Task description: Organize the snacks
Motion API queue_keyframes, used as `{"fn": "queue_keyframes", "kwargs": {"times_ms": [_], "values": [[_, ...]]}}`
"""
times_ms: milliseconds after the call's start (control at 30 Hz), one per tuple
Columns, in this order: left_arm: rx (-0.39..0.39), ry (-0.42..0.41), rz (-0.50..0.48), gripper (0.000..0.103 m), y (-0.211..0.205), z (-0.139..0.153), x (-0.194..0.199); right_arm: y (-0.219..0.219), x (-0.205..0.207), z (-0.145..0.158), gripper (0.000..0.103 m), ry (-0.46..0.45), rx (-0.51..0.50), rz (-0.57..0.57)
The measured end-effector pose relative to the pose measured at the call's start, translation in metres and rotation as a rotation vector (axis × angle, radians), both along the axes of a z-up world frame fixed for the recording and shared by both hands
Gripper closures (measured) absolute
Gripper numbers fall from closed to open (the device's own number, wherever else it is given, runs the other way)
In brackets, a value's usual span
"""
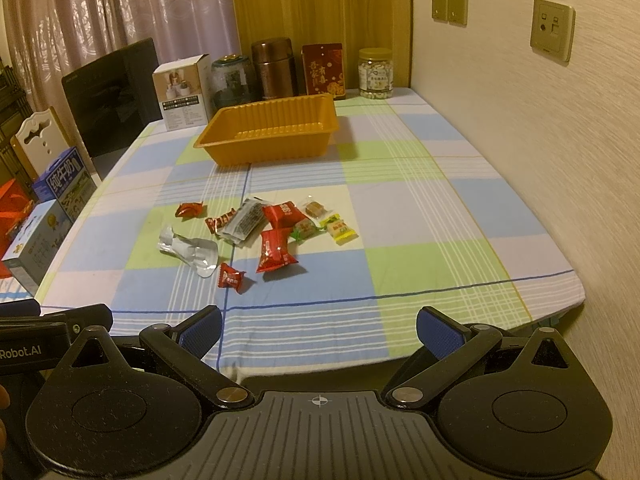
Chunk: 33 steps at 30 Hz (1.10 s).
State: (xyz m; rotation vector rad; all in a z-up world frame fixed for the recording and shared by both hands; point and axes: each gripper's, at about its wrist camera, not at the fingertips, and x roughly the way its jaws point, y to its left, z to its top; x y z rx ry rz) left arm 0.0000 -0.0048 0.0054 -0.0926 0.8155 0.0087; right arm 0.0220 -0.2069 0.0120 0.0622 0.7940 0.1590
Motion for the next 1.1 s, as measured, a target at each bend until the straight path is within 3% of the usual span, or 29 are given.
{"fn": "queue_keyframes", "kwargs": {"times_ms": [1100], "values": [[-0.003, 0.001, -0.001, 0.0, -0.002, 0.0004, -0.0003, 0.0, 0.0015, -0.0009, 0.0, -0.001, 0.001, 0.0]]}}
